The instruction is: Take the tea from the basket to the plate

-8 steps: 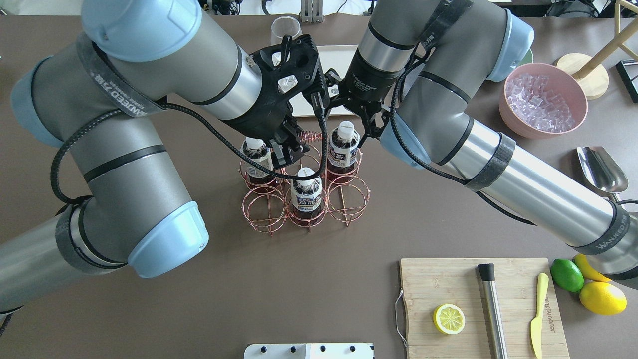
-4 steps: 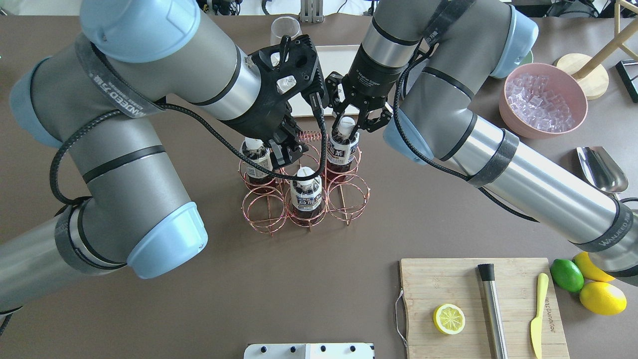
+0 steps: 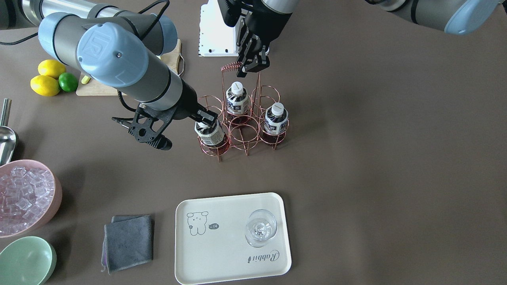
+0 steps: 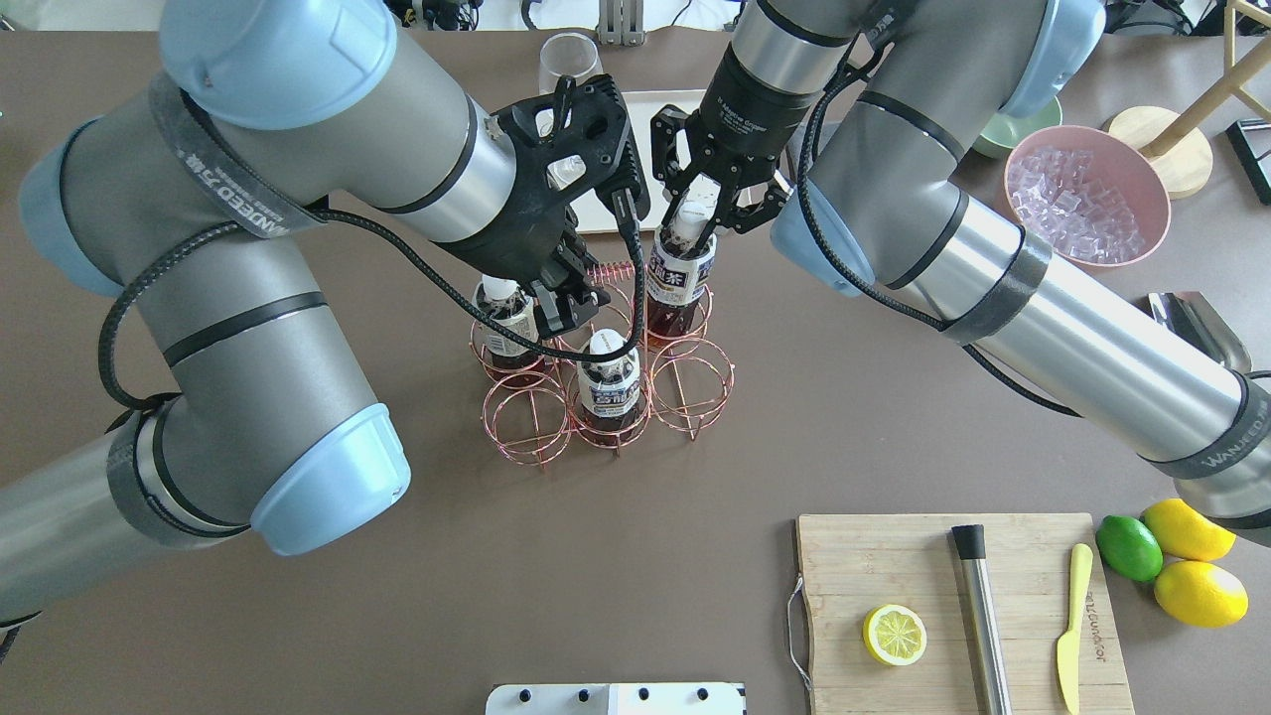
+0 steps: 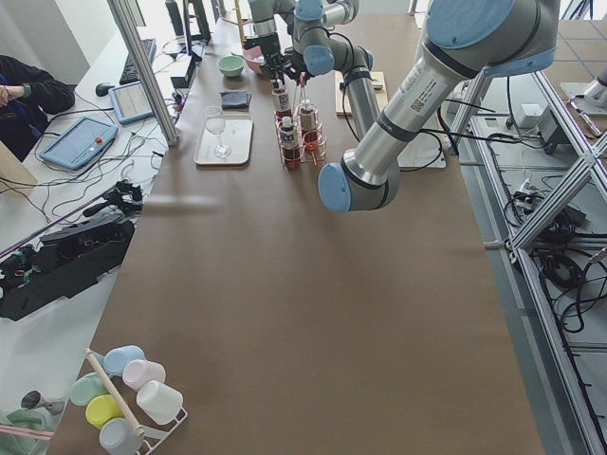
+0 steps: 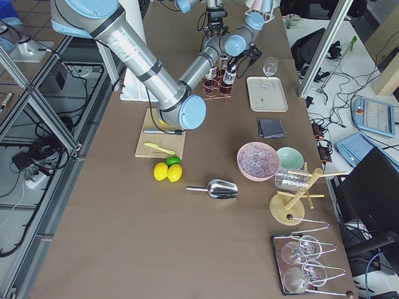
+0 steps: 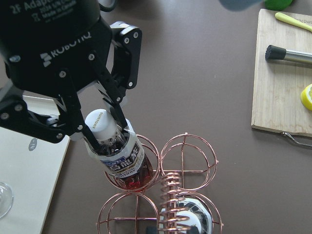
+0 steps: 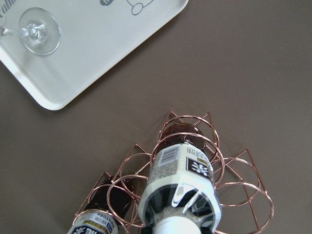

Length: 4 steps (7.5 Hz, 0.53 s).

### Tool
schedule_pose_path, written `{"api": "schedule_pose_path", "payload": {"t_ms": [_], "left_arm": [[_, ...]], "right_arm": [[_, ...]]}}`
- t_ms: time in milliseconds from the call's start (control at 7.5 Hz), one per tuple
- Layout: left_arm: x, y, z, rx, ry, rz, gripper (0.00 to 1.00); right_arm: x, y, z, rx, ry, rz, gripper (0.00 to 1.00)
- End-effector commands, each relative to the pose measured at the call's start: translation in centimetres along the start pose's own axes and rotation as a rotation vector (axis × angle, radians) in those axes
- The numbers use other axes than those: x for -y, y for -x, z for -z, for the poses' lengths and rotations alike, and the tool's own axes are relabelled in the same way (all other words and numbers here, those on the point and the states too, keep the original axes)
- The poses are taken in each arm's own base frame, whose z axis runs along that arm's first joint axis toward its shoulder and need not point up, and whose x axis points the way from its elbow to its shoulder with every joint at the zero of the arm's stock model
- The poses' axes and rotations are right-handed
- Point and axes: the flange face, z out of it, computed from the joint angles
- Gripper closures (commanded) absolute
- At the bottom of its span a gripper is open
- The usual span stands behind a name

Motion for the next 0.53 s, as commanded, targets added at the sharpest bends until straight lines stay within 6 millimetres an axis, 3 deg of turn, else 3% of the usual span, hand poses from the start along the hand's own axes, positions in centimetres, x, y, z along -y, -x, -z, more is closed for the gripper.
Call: {"api": "schedule_pose_path", "payload": {"t_ms": [0, 267, 400], "left_arm": [[-0.1, 0.0, 0.0, -0.003, 0.001, -0.001, 1.00], [-0.1, 0.0, 0.1, -0.001, -0.001, -0.003, 1.00], [-0.1, 0.0, 0.1, -0.001, -0.001, -0.003, 1.00]], "right_arm": [[-3.1, 4.3, 7.6, 0.011, 0.014, -0.061, 1.00], [-1.2, 4.0, 12.5, 0.064, 0.044, -0.094, 1.00], [-0.2, 3.8, 14.0, 0.081, 0.038, -0.104, 1.00]]}}
